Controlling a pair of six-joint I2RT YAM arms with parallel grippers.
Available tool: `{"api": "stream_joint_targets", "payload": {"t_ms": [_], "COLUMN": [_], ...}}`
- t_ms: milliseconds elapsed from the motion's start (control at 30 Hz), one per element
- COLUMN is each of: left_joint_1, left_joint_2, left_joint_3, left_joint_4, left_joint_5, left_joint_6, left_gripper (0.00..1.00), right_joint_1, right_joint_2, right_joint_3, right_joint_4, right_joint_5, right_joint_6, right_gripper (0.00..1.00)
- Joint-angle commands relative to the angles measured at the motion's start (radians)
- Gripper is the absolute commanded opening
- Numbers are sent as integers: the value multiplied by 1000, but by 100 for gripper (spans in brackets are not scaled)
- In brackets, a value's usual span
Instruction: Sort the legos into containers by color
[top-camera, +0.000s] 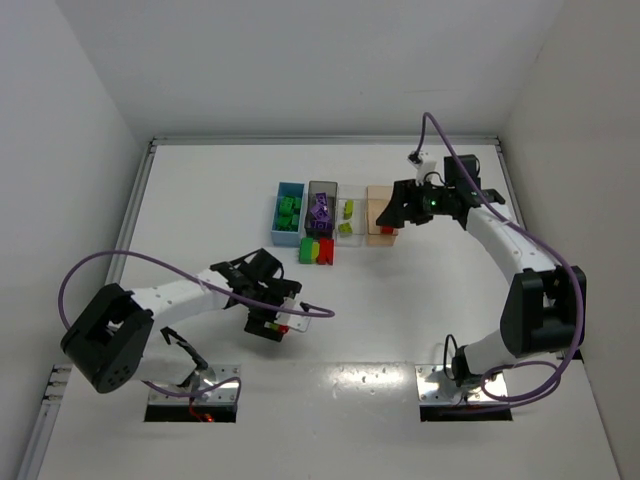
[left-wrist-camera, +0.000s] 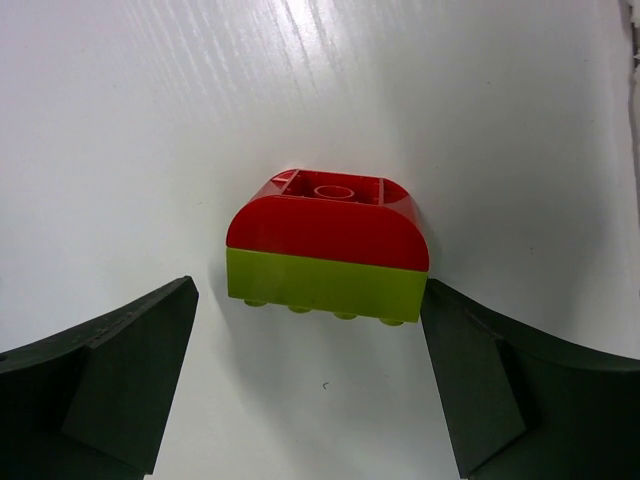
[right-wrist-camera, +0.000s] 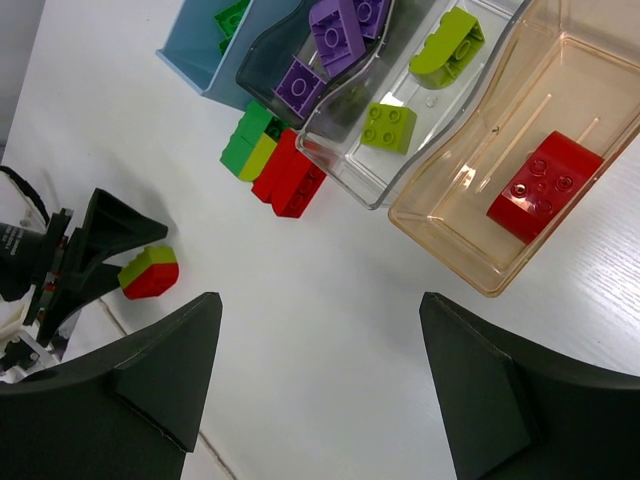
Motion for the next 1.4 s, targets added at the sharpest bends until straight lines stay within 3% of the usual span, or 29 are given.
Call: {"api": "stream_joint_targets", "payload": {"t_ms": [0, 233, 367, 467, 600, 667, 767, 867, 933, 1000, 1100, 1367], "left_joint_1": [9, 9, 9, 9, 9, 9, 9, 9, 9, -13, -68, -156], "left_joint_2": [3, 23, 23, 41, 52, 63, 72, 72, 18, -41, -100, -120], "left_joint_3": [33, 53, 53, 63, 64, 74, 111, 140, 140, 140, 162, 246], "left_joint_4": [-29, -47, -57, -67, -87, -87, -87, -38, 52, 136, 187, 200], "left_joint_5": [79, 98, 107, 107, 116, 116, 116, 135, 112, 62, -30, -153], "left_joint_6": [82, 104, 104, 104, 104, 104, 23, -159, -362, -544, -698, -823], "left_gripper": [99, 96, 89, 75, 49, 42, 31, 22, 17, 14, 14, 14], "right_joint_1": [-8, -26, -26, -35, -35, -35, -25, -16, -6, 17, 67, 208], "right_joint_2": [10, 20, 29, 29, 29, 38, 47, 79, 90, 90, 90, 151], "right_joint_3": [-6, -16, -16, -16, -16, -16, -16, -54, -89, -101, -101, -71], "right_joint_4": [31, 31, 31, 31, 31, 22, 8, 34, 72, 118, 148, 136], "right_joint_5": [-37, -46, -56, -65, -65, -86, -141, -296, -347, -388, -417, -497], "right_joint_6": [-6, -6, -6, -6, -6, -6, -6, 32, 97, 135, 173, 207], "right_gripper": [81, 81, 81, 81, 81, 81, 81, 81, 81, 81, 82, 83]}}
